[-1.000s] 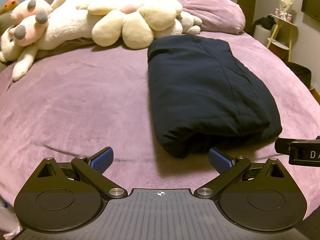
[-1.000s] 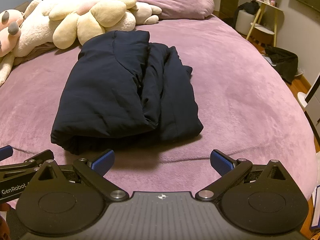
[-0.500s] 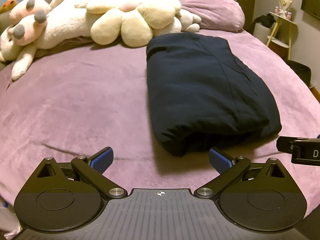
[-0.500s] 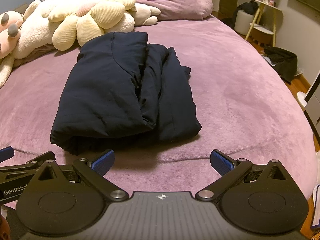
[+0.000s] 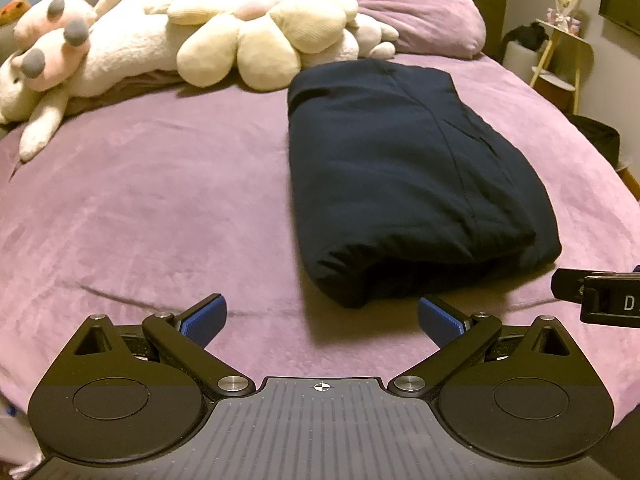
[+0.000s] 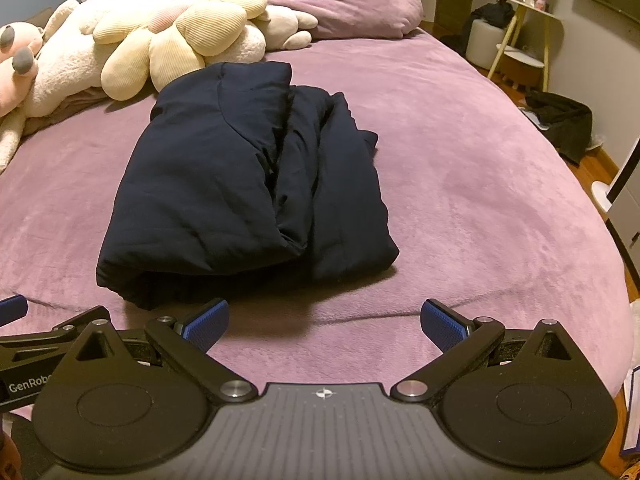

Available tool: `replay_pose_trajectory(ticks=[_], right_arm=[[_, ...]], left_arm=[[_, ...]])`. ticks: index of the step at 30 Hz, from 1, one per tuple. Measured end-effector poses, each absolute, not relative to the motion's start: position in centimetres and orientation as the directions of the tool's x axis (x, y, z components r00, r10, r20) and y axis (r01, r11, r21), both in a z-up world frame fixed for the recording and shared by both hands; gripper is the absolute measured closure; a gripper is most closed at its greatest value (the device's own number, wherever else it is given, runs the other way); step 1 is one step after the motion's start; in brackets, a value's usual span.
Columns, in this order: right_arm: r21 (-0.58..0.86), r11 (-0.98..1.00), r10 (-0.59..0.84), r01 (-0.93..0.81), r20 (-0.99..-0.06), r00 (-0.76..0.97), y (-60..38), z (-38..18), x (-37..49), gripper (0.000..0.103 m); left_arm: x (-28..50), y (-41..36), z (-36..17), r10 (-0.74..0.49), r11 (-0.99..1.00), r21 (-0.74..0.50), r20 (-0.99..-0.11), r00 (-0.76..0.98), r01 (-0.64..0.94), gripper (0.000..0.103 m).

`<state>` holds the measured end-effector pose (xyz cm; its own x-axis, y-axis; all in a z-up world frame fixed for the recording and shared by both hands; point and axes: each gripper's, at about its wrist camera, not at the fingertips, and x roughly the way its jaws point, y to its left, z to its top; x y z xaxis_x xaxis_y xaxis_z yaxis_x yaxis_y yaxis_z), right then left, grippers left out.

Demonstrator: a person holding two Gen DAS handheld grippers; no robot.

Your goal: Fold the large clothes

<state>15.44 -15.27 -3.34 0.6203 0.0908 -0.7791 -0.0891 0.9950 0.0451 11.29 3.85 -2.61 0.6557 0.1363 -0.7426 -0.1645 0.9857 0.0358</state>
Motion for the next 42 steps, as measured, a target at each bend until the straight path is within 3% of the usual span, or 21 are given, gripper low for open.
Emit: replay_pose_trajectory(ticks=[42], right_arm=[[0.017,0.996,0.071,-0.092,-0.780,0.622,-14.53,-3.31,15.47,0.001]], left_arm=[[11.29,3.61,-2.13,0.135,0.987,0.042,-0.725,0.676,-0.152,0.000]])
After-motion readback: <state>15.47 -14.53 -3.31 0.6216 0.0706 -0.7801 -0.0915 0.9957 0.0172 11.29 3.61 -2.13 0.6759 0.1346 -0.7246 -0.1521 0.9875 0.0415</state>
